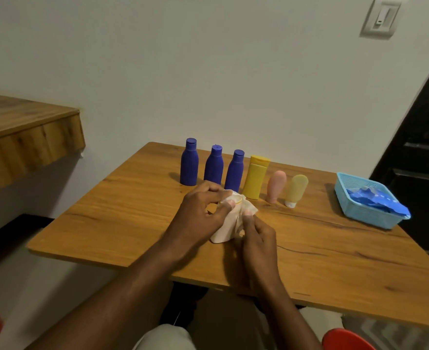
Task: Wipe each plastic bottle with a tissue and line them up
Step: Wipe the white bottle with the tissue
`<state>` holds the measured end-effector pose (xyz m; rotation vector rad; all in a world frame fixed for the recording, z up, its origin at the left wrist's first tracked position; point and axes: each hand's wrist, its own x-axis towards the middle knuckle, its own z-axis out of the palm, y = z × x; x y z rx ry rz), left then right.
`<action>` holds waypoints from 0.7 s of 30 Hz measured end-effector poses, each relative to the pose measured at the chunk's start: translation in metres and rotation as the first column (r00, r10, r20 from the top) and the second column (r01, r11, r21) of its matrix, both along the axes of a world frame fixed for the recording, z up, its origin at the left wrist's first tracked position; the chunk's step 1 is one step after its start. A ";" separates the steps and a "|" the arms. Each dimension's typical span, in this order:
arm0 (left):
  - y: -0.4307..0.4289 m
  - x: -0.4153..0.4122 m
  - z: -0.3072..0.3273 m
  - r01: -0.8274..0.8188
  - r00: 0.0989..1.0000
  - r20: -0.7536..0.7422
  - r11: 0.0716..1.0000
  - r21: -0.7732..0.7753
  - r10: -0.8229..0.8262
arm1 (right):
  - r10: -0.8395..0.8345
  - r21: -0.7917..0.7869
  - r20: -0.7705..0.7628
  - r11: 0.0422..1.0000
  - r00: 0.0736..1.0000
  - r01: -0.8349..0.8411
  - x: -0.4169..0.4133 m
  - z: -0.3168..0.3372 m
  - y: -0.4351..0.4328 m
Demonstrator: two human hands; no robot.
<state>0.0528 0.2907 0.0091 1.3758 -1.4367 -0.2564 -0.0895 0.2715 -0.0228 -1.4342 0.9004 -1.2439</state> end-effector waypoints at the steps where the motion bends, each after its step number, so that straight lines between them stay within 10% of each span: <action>1: -0.001 0.001 0.001 0.007 1.000 0.014 1.000 0.009 -0.008 | -0.011 -0.012 0.041 1.000 0.999 0.012 -0.003 0.006 -0.003; 9: -0.002 0.007 0.019 0.012 0.996 0.084 0.988 0.154 -0.025 | -0.095 0.046 0.063 0.995 0.994 0.092 -0.009 0.002 -0.022; 15: 0.000 0.006 0.031 -0.015 0.992 0.124 0.967 0.254 -0.017 | -0.070 -0.016 -0.318 0.998 0.945 0.068 -0.021 -0.015 -0.025; 21: 0.000 0.007 0.033 0.005 0.988 0.145 0.964 0.264 -0.045 | -0.049 -0.188 -0.081 0.982 0.995 0.033 -0.021 0.001 -0.012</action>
